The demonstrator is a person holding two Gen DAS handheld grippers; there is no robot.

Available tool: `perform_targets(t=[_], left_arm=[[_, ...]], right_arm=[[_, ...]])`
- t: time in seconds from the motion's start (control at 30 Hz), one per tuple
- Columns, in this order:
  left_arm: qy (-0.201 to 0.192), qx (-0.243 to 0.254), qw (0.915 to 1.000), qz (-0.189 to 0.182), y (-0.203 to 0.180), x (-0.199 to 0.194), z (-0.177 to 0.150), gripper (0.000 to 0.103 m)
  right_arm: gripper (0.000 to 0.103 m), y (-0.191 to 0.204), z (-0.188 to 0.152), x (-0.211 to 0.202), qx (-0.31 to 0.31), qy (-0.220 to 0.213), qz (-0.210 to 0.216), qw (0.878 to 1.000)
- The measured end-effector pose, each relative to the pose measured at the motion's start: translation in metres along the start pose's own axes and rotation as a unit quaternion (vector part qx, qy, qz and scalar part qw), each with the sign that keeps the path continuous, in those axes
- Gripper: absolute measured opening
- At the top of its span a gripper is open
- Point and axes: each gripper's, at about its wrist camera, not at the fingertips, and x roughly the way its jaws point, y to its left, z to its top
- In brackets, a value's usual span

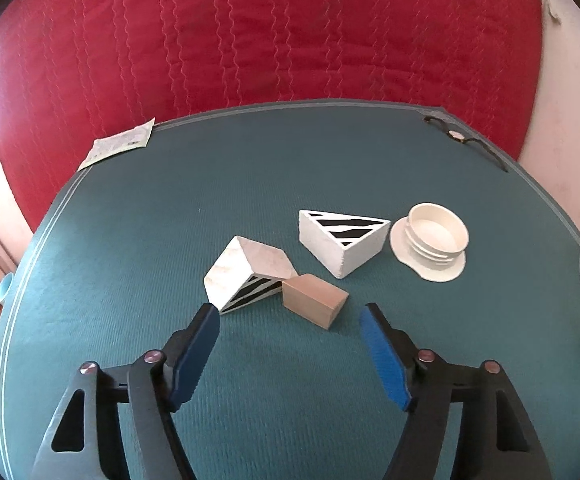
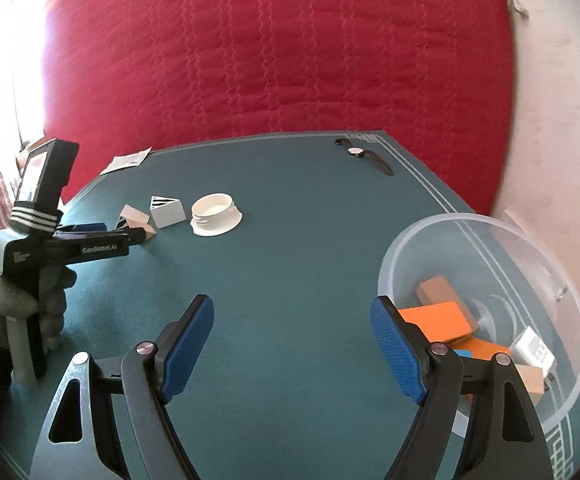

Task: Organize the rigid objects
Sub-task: 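Move the left gripper to the small wooden wedge and grasp it, then grasp the white cup piece with the right gripper while the left holds the wedge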

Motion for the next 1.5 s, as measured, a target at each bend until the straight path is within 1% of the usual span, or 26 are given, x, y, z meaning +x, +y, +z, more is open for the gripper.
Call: perform_targets(t=[0.1,0.27,0.33,0.43,0.53,0.6,0.67,1.0,1.13,1.3,1.4,1.5], left_arm=[[0.01,0.002,0.9999,-0.008,-0.001,0.006,0.003,0.068],[0.014,0.01,0.9998,-0.007,-0.003,0.012,0.007,0.068],[0.022,0.014,0.9996,-0.005,-0.004,0.016,0.008,0.067],[0.021,0.02,0.9995,-0.014,-0.007,0.016,0.008,0.061],[0.019,0.02,0.9994,-0.021,-0.007,0.016,0.008,0.051],[0.018,0.019,0.9993,-0.025,-0.006,0.015,0.008,0.041],[0.017,0.017,0.9994,-0.026,-0.006,0.015,0.008,0.038],[0.014,0.003,0.9996,-0.024,-0.003,0.004,-0.001,0.038],[0.009,0.004,0.9996,-0.028,-0.002,-0.01,-0.01,0.038],[-0.005,-0.008,0.9993,-0.035,0.004,-0.027,-0.018,0.038],[-0.01,-0.013,0.9993,-0.034,0.007,-0.029,-0.02,0.038],[-0.006,-0.024,0.9992,-0.033,0.011,-0.026,-0.021,0.038]], right_arm=[[0.082,0.002,0.001,0.005,0.001,0.004,0.004,1.0],[0.082,0.006,0.001,0.012,-0.001,0.013,0.008,1.0],[0.082,0.009,0.001,0.013,-0.003,0.015,0.01,1.0],[0.082,0.014,0.002,0.016,-0.005,0.019,0.01,1.0],[0.082,0.019,0.005,0.019,-0.004,0.027,0.021,0.999],[0.082,0.022,0.007,0.021,-0.004,0.031,0.025,0.999],[0.082,0.026,0.009,0.023,-0.006,0.035,0.03,0.999],[0.082,0.033,0.023,0.043,0.005,0.055,0.045,0.998],[0.082,0.037,0.034,0.061,0.014,0.065,0.05,0.997],[0.082,0.051,0.05,0.084,0.005,0.062,0.049,0.997],[0.082,0.058,0.061,0.101,0.003,0.061,0.048,0.997],[0.082,0.064,0.07,0.116,0.001,0.058,0.043,0.997]])
